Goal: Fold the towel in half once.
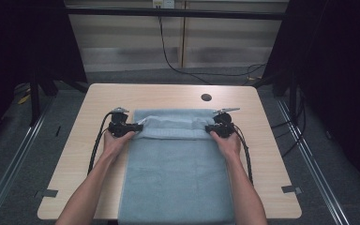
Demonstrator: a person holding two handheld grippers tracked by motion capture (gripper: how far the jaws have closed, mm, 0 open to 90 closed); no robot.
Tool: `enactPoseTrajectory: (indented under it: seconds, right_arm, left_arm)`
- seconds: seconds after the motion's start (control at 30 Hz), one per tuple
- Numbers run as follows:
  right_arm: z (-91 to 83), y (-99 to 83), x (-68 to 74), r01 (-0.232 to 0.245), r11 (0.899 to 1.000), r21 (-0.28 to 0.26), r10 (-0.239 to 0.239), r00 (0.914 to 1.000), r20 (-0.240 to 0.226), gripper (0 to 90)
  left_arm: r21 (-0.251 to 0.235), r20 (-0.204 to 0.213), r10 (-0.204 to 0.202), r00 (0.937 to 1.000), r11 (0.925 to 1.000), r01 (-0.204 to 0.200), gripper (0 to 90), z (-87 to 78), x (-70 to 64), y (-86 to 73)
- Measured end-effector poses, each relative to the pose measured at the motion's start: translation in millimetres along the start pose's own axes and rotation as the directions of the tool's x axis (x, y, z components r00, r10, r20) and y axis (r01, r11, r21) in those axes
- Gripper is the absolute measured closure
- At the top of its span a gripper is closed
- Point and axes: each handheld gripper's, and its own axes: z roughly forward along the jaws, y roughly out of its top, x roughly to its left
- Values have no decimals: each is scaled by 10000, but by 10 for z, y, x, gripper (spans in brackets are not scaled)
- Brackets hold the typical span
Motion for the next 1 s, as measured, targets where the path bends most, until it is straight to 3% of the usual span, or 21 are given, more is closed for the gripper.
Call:
enactPoseTrajectory:
  seconds: [0.07, 0.13, 0.27, 0.43, 0.5, 0.63, 0.77, 0.8, 0.87, 0.93, 0.97, 1.0]
  right_arm:
    - [-27, 76, -19, 237, 9993, 282, -235, 9997, -70, 860]
    - [-110, 144, -45, 148, 9999, -2, -148, 9996, -258, 861]
    - [-324, 287, -111, -56, 9974, -723, 15, 9983, -577, 861]
    - [-712, 547, -98, -185, 9775, -2101, -2, 9961, -884, 862]
    - [-882, 680, -58, 162, 9716, -2362, -349, 9966, -753, 861]
    - [-1228, 897, 11, 481, 9451, -3234, -771, 9940, -772, 861]
    - [-1483, 1053, 95, 799, 9242, -3733, -1134, 9912, -684, 862]
    - [-1539, 1079, 118, 864, 9185, -3860, -1224, 9900, -697, 862]
    - [-1647, 1121, 172, 970, 9098, -4036, -1373, 9879, -722, 862]
    - [-1788, 1127, 238, 1154, 8985, -4235, -1607, 9843, -726, 862]
    - [-1855, 1105, 264, 1113, 8919, -4383, -1648, 9826, -860, 862]
    - [-1902, 1082, 285, 1083, 8894, -4441, -1670, 9814, -951, 862]
  left_arm:
    - [-309, 191, -306, 9993, 9990, 312, 827, -49, 8, 27]
    - [-625, 383, -479, 9981, 9968, 502, 832, -111, 4, 79]
    - [-1295, 678, -391, 9969, 9904, 477, 838, -309, -38, 265]
    - [-2111, 741, 70, 9972, 9774, 88, 839, -622, -165, 562]
    - [-2370, 732, 235, 9970, 9715, -55, 839, -738, -215, 667]
    - [-3081, 842, 450, 9954, 9512, -170, 840, -994, -321, 859]
    - [-3467, 763, 658, 9949, 9373, -354, 840, -1228, -436, 1013]
    - [-3652, 953, 726, 9928, 9303, -329, 840, -1292, -472, 1040]
    - [-3828, 884, 1166, 9892, 9208, -743, 840, -1439, -574, 1079]
    - [-4389, 889, 1482, 9850, 8935, -948, 839, -1606, -681, 1051]
    - [-4459, 870, 1638, 9827, 8885, -1086, 840, -1650, -718, 1031]
    - [-4381, 896, 1756, 9804, 8910, -1195, 840, -1689, -758, 1002]
